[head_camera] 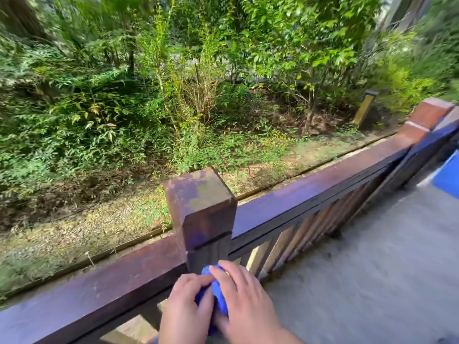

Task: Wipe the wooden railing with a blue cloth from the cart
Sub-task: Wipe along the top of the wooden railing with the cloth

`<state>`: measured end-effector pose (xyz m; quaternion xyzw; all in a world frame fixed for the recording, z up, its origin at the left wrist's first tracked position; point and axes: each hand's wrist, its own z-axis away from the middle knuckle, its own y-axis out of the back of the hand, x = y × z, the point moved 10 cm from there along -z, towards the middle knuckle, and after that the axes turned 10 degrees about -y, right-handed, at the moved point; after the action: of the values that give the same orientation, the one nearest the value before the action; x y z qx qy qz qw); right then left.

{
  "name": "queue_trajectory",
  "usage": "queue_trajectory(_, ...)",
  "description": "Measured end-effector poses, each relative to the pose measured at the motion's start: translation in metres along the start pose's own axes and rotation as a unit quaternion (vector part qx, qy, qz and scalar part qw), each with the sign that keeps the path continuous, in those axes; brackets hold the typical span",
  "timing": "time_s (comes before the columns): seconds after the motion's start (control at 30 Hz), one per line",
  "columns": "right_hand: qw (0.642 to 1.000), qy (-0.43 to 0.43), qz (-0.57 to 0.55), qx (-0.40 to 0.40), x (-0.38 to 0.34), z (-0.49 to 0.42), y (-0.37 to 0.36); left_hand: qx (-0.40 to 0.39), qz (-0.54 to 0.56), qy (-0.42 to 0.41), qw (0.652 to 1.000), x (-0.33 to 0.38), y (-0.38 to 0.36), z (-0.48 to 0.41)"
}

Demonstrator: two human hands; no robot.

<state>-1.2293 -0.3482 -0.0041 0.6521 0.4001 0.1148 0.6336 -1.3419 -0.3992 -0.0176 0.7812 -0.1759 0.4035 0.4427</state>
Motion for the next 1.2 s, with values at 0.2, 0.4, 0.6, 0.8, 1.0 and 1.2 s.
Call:
queue_trajectory(0.2,0.994,-0.071,-0.050,0.073,0.095,-0.004,0.056,0.019,0.100,-0.042,0.994,0.071,-0.070,-0.033)
queue_trajectory(0.4,0.995,-0.086,-0.044,0.034,0.176,-0.077,0.077,0.052,-0.082,-0.127,0.987,0.120,-0.111,-0.115)
queue_trajectory(0.6,0.996,-0.043,0.034,-0.070,0.252,-0.139,0.078,-0.030,-0.296,-0.025,0.954,0.096,-0.158,-0.190)
queue_trajectory(0.8,0.986,-0.034,0.111,-0.123,0.346,-0.174,0.085,-0.118,-0.350,-0.008,0.929,0.097,-0.228,-0.203)
queue_trajectory(1.0,0.976,-0.071,0.143,-0.146,0.426,-0.201,0.097,-0.181,-0.337,-0.039,0.923,0.136,-0.316,-0.237)
queue_trajectory(1.2,0.971,-0.097,0.160,-0.151,0.502,-0.228,0.116,-0.215,-0.337,-0.067,0.914,0.166,-0.392,-0.294)
